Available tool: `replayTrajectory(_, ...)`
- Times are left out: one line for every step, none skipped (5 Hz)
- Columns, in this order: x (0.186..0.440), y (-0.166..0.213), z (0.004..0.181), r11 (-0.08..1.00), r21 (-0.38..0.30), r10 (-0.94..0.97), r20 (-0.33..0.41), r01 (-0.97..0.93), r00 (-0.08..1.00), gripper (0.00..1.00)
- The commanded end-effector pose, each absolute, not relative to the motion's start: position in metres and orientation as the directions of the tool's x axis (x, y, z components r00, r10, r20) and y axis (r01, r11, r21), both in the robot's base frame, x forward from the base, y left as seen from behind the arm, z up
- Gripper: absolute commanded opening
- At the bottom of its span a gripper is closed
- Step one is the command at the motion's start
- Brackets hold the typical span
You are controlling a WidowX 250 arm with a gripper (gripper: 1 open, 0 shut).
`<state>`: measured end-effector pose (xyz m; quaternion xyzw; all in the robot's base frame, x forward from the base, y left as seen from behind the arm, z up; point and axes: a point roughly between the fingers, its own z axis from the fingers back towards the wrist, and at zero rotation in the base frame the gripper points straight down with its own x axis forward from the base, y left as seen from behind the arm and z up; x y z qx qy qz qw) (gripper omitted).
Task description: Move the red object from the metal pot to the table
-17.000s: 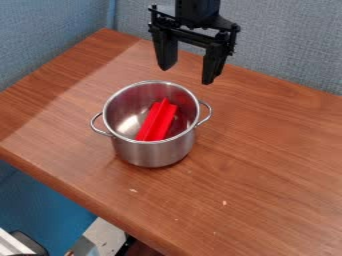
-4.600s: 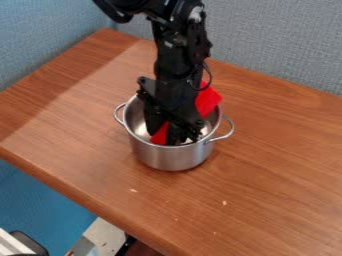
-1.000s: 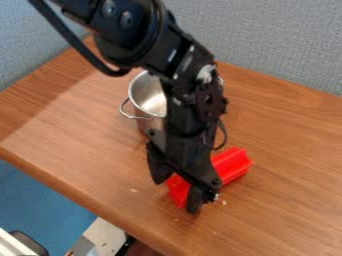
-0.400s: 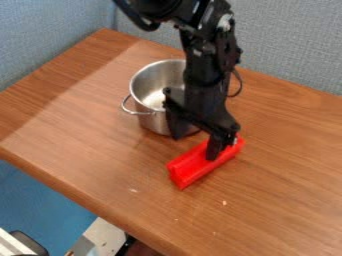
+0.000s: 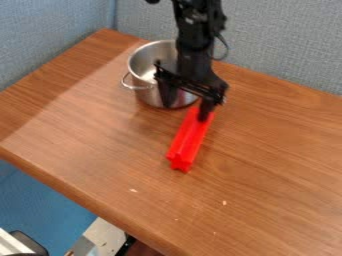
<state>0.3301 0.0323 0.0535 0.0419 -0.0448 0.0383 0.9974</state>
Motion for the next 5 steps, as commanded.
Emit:
replayTrajectory(0.341, 0.049, 0.071, 0.990, 0.086, 0.101, 0.145, -0.114, 0.984, 1.00)
replayTrajectory(0.343, 0.049, 0.068, 0.989, 0.084, 0.106, 0.147, -0.119, 0.983, 0.00)
replayTrajectory(0.343, 0.050, 0.067, 0.989, 0.083, 0.107, 0.143, -0.119, 0.984, 0.00)
replayTrajectory(0.340, 0.053, 0.075, 0.991, 0.067, 0.108, 0.146, -0.118, 0.983, 0.00)
replayTrajectory(0.331, 0.066, 0.088, 0.990, 0.049, 0.122, 0.160, -0.131, 0.980, 0.00)
